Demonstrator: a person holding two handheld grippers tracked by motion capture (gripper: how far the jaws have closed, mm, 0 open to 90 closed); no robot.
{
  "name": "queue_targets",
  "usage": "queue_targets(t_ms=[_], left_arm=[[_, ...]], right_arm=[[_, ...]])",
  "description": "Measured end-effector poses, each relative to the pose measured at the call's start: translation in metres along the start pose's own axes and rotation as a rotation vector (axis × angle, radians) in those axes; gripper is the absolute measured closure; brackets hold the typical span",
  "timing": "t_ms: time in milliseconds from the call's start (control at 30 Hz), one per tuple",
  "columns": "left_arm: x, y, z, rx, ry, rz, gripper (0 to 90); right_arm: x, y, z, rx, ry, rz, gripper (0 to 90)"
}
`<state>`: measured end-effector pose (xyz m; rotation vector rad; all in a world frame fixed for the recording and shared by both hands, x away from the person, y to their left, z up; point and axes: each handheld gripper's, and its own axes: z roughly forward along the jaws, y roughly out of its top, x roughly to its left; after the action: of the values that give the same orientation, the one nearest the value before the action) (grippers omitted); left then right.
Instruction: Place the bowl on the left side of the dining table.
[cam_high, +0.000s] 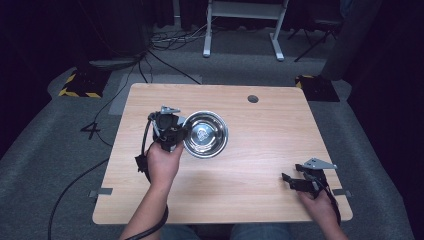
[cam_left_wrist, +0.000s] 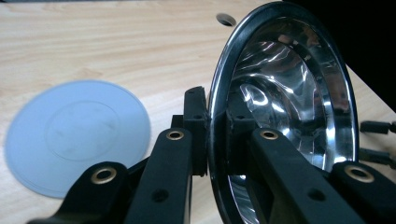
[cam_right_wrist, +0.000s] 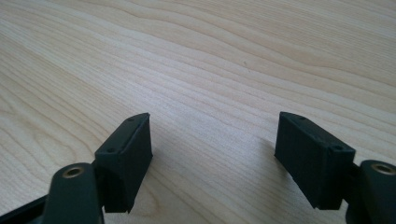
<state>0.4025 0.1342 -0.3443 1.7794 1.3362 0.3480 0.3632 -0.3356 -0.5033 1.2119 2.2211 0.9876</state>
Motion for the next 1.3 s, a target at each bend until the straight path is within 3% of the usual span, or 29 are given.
queue_targets(t_ms=[200,467,800,900,933,1000,1300], left_arm=[[0.015,0.010,-0.002,-0.005,0.004,-0.013,82.8],[0.043,0.021,0.000,-0.005,-0.012,-0.068,82.7],[0.065,0.029,0.001,-0.021,-0.020,-0.124,82.7],[0.072,0.032,0.001,-0.012,-0.002,-0.114,82.7],[0.073,0.033,0.002,-0.018,0.001,-0.132,82.7],[0.078,0.036,0.002,-0.011,0.013,-0.125,82.7],[0.105,0.045,0.001,0.004,0.050,-0.163,82.7]], right_arm=[[0.000,0.000,0.000,0.002,-0.005,0.028,27.4],[0.000,0.000,0.000,-0.001,-0.006,0.020,26.9],[0.000,0.000,0.000,-0.001,-0.003,0.018,26.5],[0.000,0.000,0.001,-0.003,-0.004,0.011,25.5],[0.000,0.000,0.000,-0.001,-0.003,0.012,25.3],[0.000,0.000,0.000,0.000,-0.002,0.008,25.1],[0.000,0.001,0.001,-0.001,0.003,0.014,24.9]])
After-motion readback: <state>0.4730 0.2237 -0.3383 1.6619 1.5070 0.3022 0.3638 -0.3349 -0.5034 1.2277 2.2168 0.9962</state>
